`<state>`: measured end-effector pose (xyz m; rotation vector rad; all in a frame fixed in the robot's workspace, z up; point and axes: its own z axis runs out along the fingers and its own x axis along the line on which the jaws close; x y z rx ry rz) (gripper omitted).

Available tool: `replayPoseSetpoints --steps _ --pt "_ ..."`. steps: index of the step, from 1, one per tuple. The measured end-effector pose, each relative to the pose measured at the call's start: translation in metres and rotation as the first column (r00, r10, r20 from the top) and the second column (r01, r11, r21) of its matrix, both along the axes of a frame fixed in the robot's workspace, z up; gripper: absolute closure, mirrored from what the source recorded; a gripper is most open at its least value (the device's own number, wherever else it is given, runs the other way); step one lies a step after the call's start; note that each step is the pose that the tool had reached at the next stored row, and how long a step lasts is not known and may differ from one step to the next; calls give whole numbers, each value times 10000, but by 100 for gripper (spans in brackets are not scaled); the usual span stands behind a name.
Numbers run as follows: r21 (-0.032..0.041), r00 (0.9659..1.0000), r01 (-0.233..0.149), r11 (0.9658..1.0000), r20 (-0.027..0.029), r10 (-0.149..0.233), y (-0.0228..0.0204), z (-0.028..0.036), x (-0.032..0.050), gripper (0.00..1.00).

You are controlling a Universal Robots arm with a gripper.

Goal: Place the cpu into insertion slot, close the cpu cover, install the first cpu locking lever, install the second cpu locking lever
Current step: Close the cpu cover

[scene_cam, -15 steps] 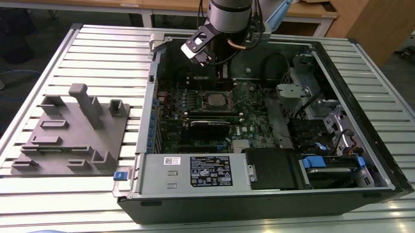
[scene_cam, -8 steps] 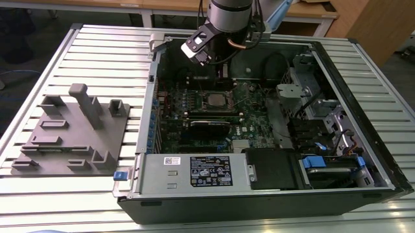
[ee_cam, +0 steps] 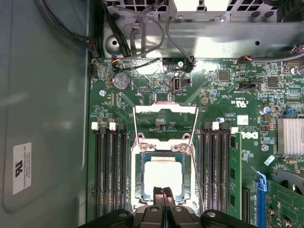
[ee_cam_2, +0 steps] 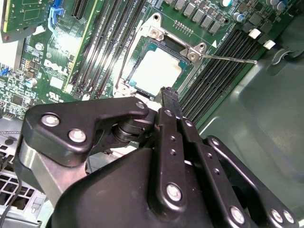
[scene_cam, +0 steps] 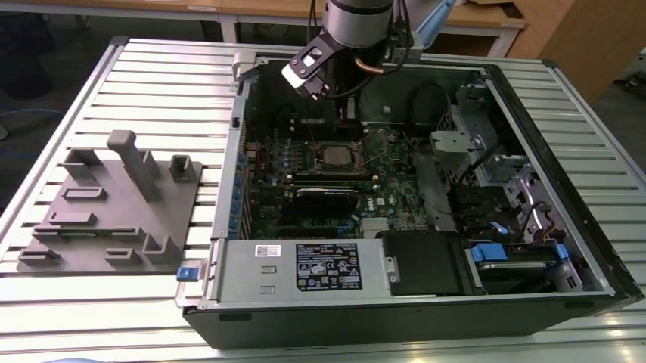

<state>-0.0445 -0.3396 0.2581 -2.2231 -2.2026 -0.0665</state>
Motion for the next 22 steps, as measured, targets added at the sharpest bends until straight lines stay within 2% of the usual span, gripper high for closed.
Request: replayPoseSetpoints --steps 22 --pt "-2 10000 0 10000 -2 0 0 1 27 89"
